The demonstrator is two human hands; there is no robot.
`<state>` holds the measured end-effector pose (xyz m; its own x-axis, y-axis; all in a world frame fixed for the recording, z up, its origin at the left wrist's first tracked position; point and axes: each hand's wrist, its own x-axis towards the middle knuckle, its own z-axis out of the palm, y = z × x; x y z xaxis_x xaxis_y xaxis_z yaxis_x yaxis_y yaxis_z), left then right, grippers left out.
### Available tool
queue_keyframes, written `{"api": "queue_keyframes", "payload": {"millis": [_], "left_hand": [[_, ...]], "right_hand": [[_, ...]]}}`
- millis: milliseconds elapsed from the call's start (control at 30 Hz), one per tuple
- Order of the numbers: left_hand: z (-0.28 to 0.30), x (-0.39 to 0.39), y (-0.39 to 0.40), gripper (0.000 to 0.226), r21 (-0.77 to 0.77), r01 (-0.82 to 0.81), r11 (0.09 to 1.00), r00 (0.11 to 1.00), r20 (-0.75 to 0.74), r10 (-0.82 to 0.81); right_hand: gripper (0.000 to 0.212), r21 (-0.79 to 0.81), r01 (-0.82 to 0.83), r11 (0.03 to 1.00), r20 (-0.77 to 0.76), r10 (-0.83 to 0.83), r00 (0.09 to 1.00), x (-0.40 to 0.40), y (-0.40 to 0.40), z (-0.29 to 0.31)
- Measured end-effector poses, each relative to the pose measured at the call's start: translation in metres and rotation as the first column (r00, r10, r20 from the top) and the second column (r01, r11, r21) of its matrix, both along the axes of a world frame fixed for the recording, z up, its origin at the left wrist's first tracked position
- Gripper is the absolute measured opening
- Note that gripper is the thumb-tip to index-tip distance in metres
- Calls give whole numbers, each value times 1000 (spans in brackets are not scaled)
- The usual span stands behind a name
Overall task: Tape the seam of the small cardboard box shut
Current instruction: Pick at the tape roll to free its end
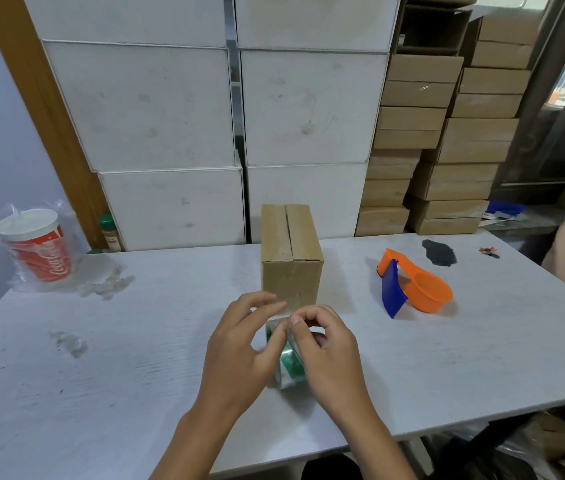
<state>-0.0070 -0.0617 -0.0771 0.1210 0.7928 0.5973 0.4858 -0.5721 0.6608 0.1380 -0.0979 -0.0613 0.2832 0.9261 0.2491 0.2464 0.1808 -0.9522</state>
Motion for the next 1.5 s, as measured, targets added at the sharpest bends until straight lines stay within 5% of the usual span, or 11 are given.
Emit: {"api": "queue_keyframes", "payload": {"millis": [100, 500, 633, 833, 1167, 1300, 1500], "left_hand": [[0, -2, 0, 29, -78, 20, 997, 1000, 13, -19], [-4, 1, -3, 14, 34, 10, 999, 999, 31, -11], [-3, 2, -7, 19, -58, 70, 996, 993, 96, -65], [-4, 7, -12, 9, -170, 40, 985, 976, 216, -3], [4, 15, -15, 29, -299, 47, 953, 920, 386, 75], [9, 19, -17, 30, -357, 56, 932, 885, 450, 119], [8, 20, -19, 31, -320, 9, 947, 895, 426, 136]], "right_hand": [[15, 12, -5, 1000, -12, 5, 1000, -1, -2, -1], [13, 6, -59, 998, 63, 59, 996, 1, -6, 0], [13, 68, -83, 994, 173, 71, 982, 8, -5, 1], [13, 17, -90, 996, 152, 86, 985, 7, -2, 0], [15, -95, 45, 994, 151, -30, 988, 5, 4, 7], [3, -179, 105, 978, 50, -97, 994, 4, 8, 6], [25, -367, 74, 927, -195, -154, 968, -3, 7, 4]]}}
